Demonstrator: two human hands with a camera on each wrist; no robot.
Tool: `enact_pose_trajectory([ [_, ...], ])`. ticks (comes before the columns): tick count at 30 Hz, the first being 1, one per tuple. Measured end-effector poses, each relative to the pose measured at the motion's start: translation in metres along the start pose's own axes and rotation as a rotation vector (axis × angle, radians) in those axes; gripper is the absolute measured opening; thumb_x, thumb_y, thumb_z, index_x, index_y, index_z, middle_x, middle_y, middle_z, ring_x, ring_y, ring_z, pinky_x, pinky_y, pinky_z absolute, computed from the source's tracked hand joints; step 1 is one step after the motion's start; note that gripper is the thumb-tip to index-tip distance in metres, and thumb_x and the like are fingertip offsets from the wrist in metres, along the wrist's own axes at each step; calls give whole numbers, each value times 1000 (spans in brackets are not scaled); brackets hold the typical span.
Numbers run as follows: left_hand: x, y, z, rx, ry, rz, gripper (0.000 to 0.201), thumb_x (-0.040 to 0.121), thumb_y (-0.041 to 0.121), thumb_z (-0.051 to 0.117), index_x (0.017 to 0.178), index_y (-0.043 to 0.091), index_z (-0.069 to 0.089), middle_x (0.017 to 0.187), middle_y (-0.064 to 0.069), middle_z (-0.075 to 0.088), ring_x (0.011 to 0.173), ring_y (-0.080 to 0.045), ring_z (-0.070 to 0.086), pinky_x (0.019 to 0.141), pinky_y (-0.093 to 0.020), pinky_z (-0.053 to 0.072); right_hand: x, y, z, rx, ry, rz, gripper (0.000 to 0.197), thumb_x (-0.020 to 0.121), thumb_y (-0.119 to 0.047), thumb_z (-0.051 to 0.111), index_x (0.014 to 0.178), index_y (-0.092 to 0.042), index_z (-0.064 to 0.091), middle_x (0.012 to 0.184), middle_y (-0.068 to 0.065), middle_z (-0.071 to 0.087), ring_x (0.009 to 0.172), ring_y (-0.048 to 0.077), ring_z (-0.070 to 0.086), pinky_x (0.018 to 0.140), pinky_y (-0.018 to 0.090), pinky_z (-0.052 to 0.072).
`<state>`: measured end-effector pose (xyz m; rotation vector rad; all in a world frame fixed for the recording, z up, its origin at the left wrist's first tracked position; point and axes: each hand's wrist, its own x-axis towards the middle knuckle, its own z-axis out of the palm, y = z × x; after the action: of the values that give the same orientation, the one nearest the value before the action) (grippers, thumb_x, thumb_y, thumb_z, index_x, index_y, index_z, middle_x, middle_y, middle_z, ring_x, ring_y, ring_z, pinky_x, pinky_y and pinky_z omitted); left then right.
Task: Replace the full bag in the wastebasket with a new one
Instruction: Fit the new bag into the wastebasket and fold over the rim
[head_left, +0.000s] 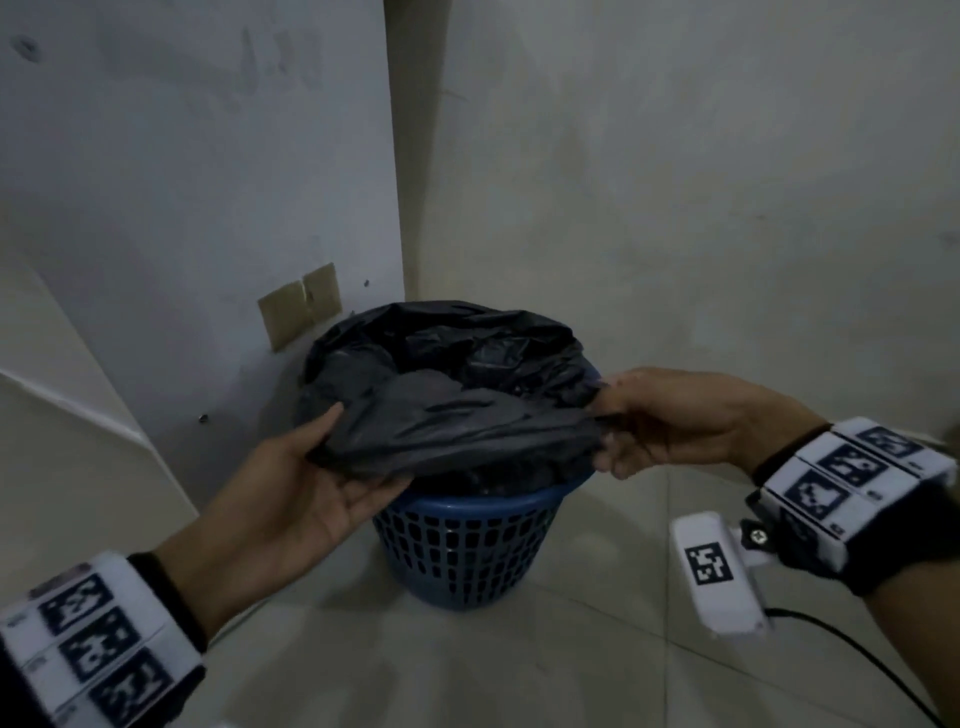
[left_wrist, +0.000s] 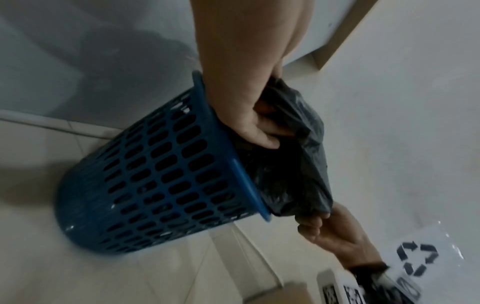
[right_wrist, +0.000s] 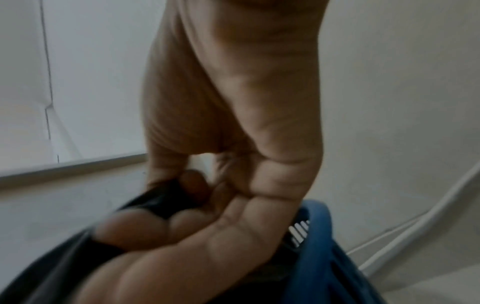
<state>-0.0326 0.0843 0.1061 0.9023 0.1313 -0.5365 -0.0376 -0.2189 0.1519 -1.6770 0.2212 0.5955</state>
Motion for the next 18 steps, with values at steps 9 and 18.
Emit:
enact_pose_trajectory([
  [9,-7,-61,-11,162,-85,-82,60,85,52,49,135,18,53,131,-7,62,120,-27,59,96,-42,50,-4,28,-5,-439,-122,236,35,91,-37,61,114,-11,68,105,8,74,93,28,72,72,36,58],
  [18,2,-60,-26,606,13,18,70,56,89,46,112,49,56,107,31,67,96,7,65,75,-17,50,10,56,-16,-295,-132,-28,29,83,-6,69,112,-8,64,103,13,71,87,24,69,76,33,58],
])
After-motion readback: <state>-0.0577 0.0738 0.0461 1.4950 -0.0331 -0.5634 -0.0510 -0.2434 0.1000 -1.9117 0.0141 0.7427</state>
